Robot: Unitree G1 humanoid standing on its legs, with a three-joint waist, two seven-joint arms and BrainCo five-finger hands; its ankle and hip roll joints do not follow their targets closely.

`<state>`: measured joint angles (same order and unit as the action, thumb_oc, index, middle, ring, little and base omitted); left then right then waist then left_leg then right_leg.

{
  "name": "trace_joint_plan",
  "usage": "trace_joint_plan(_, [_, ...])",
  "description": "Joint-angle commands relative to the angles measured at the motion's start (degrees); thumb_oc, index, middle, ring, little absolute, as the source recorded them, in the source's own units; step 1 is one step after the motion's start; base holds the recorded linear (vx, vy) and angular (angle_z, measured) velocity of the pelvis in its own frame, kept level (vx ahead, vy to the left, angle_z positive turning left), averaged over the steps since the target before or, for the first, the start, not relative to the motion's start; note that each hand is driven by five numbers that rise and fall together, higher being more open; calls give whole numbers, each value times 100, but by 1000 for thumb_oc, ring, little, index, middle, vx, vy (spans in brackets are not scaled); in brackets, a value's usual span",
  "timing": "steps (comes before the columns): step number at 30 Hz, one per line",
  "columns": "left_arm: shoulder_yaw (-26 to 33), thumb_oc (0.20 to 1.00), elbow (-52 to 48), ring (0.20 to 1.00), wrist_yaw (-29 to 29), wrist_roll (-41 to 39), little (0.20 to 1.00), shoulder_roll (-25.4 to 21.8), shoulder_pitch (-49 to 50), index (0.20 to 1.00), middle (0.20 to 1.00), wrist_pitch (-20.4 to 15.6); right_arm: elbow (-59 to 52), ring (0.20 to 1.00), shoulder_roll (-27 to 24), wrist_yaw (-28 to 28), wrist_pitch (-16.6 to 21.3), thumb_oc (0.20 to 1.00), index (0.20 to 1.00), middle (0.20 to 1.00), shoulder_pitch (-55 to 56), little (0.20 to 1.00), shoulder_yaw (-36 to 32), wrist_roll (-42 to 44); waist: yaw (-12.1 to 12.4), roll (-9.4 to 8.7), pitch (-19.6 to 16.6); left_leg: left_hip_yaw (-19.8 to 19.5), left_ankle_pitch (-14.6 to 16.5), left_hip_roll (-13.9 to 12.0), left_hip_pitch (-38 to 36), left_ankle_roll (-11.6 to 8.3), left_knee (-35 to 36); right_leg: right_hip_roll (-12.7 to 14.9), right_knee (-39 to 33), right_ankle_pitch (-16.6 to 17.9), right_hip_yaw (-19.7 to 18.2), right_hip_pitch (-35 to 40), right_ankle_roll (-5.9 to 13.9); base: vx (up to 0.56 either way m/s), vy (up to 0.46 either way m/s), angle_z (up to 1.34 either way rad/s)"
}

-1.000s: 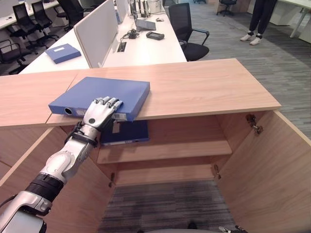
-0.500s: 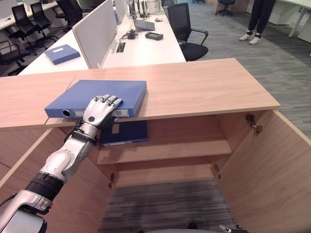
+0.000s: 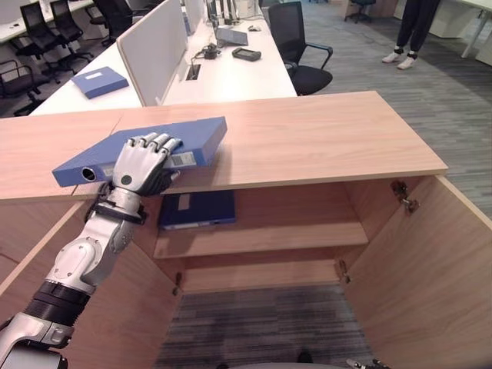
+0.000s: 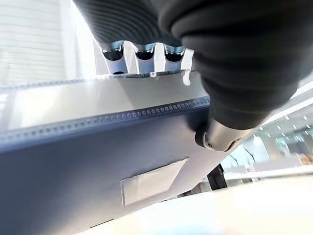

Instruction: Put the empty folder in the office cabinet

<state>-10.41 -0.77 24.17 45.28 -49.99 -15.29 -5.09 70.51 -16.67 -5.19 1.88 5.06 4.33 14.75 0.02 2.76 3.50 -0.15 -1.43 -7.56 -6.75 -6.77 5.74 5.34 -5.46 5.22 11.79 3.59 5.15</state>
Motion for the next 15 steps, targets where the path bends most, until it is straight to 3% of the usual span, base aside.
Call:
trace_joint_plan(1, [797,200,-470,200,402,-338,200,-500,-507,200,200,-23,373,1000,103,-41,53,1000,1000,1000,-374,1000,-96,237,28,-93,214,32,461,-113,-199,-256,-74,194,46,-942,-143,670,522,0,0,0])
trace_joint_plan(10, [1632,200,-1100,200,656,-838,200,-940,-471,200,200,-178,398,1000,155,21,68,1000,1000,1000,-369,1000,2,257,138,-55,170,-39,445,-74,-165,-251,-74,222,46,-930,-69,679,525,-3,-7,3])
trace_joint_plan(15, [2032,200,-1334,200,717,-1316,200,-930,-356,200,200,-304,399,1000,165,53,64,1000,1000,1000,-372,1000,29,265,184,-36,155,-64,440,-53,-160,-248,-74,239,46,-927,-38,697,518,0,-8,5])
